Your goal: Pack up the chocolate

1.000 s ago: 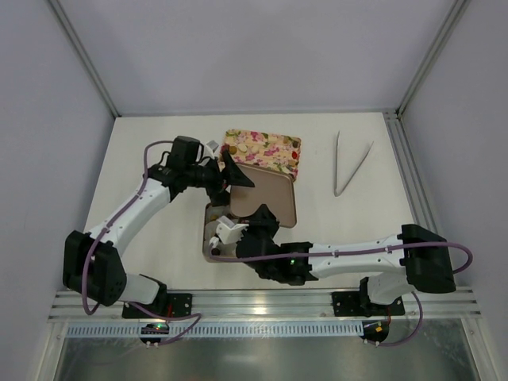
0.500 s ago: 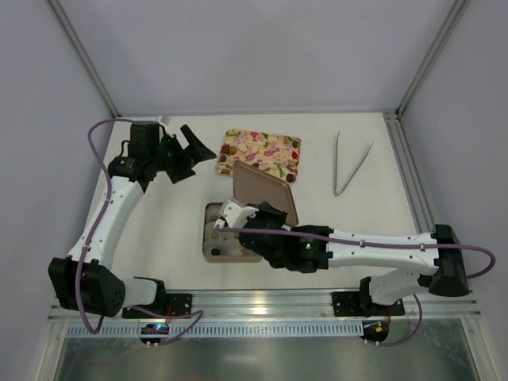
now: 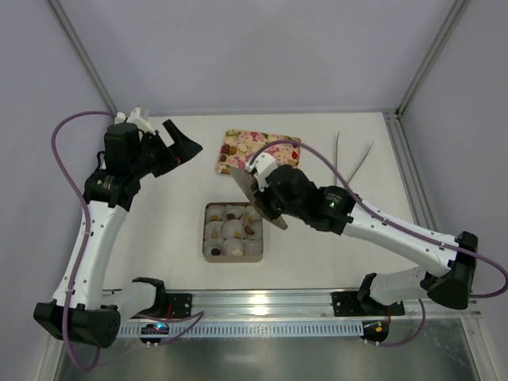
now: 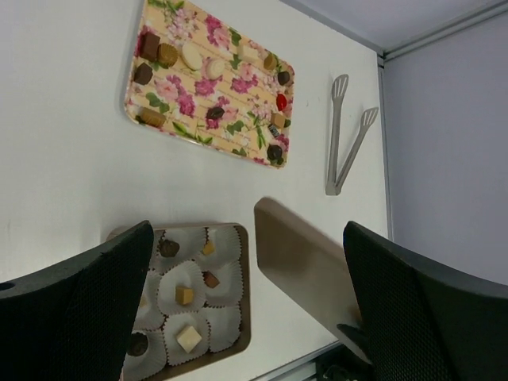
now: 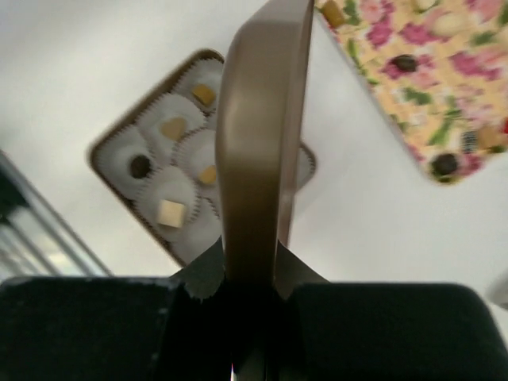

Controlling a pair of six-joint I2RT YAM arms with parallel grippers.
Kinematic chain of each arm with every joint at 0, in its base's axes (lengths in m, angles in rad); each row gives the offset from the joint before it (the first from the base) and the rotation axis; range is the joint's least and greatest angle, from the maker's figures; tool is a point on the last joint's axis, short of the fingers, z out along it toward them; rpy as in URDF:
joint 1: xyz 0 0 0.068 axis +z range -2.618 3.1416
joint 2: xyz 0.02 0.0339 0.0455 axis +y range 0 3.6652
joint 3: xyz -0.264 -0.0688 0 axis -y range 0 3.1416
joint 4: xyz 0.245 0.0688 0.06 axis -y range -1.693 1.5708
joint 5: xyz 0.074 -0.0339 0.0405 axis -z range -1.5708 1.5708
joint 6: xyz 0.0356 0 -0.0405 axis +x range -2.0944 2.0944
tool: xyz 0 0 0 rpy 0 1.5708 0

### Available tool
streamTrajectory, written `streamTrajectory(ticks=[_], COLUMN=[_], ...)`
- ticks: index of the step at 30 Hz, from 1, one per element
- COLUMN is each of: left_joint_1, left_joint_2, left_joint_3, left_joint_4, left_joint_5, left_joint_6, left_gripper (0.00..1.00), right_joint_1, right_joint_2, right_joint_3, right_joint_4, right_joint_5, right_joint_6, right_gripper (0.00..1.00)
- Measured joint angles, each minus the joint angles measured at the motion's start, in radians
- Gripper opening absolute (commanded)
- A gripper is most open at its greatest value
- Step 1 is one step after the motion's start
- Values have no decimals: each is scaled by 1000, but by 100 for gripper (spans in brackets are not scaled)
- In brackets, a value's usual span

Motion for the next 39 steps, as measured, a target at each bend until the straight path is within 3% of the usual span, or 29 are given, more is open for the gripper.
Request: streamTrajectory(ticks=[7,14,24,39], left_joint_1=[0,0,-1,-24], left_joint_2=[-97,-122,-135,-100], left_joint_3=[-153,-302,-413,-498], left_joint_4=[-10,-47,-68,-23], left_joint_5=[-5,-24,-45,-47], left_joint_6=[14,21,21,12], left_gripper=[100,100,100,100], right_joint_1=[-329,-393,-394,-397], right_joint_2=[-57,67,315,441], right_joint_3=[-221,-473,-602,-673], right_joint_4=[353,844,1434,1642], right_joint_5=[-517,-798,-917,-948], right_joint_6=[420,844,1216,1289], right_gripper=[4,4,4,4])
